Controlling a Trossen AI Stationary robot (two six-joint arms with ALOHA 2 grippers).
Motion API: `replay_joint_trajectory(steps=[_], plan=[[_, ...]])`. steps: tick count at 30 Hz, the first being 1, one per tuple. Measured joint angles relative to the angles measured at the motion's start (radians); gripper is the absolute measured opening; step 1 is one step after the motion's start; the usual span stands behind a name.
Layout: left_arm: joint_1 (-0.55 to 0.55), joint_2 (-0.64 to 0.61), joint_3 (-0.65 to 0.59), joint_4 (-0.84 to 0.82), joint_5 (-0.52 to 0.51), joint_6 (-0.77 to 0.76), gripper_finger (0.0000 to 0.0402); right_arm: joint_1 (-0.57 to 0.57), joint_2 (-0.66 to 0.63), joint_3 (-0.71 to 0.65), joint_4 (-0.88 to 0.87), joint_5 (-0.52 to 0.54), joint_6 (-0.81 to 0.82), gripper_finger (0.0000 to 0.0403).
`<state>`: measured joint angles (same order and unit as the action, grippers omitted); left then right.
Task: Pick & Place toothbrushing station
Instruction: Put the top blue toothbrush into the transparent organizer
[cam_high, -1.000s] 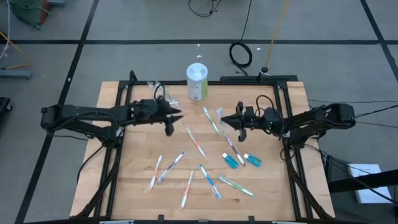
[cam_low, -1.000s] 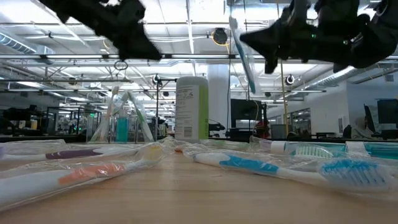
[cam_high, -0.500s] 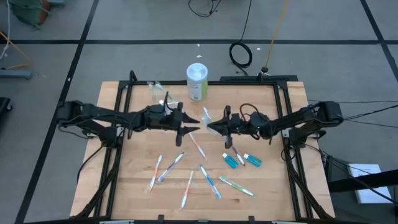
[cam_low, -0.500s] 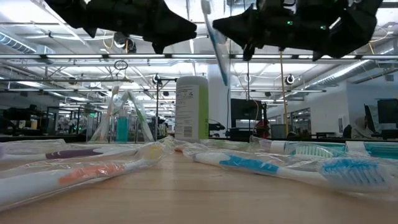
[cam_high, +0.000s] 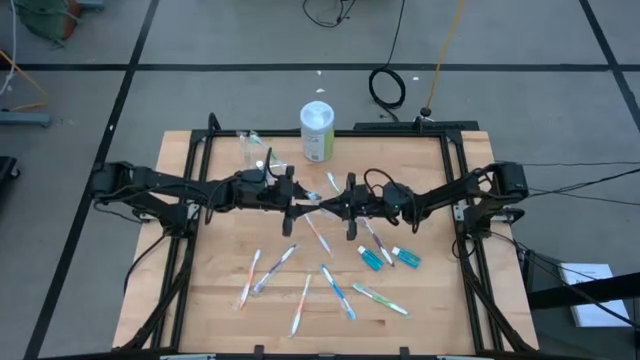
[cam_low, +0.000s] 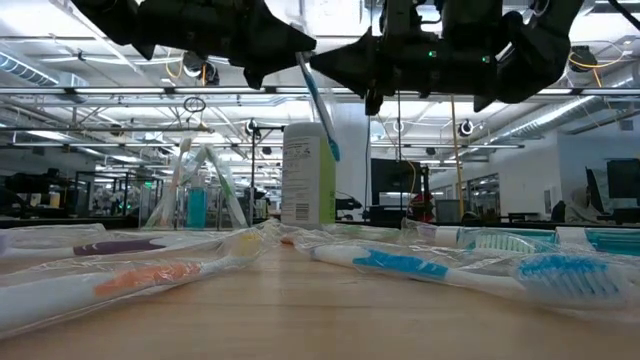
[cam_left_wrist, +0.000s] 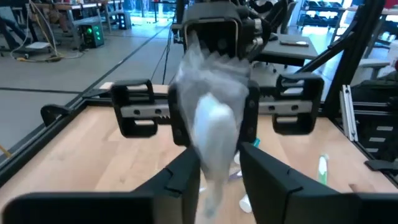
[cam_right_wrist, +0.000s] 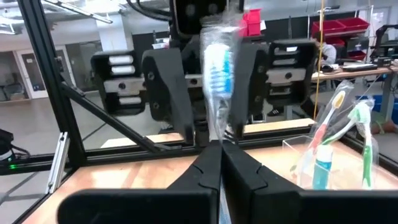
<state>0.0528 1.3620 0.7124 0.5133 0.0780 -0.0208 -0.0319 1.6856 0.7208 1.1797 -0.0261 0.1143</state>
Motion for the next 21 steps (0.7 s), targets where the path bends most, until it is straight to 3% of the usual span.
replay_joint_trajectory(steps=[8,14,21], plan=[[0.013,-0.002,0.0,-0.016,-0.001,0.002,0.0013,-0.002,-0.005,0.0,-0.021,0.006,-0.002,0.0028],[0.015,-0.004,0.0,-0.046,-0.059,-0.015,0.0025,-0.012,-0.005,0.0,-0.063,0.003,-0.003,0.0078],[0.055,-0.1,0.0,-0.236,-0.23,-0.014,0.0011,-0.016,-0.005,0.0,-0.178,0.168,-0.004,0.0155]])
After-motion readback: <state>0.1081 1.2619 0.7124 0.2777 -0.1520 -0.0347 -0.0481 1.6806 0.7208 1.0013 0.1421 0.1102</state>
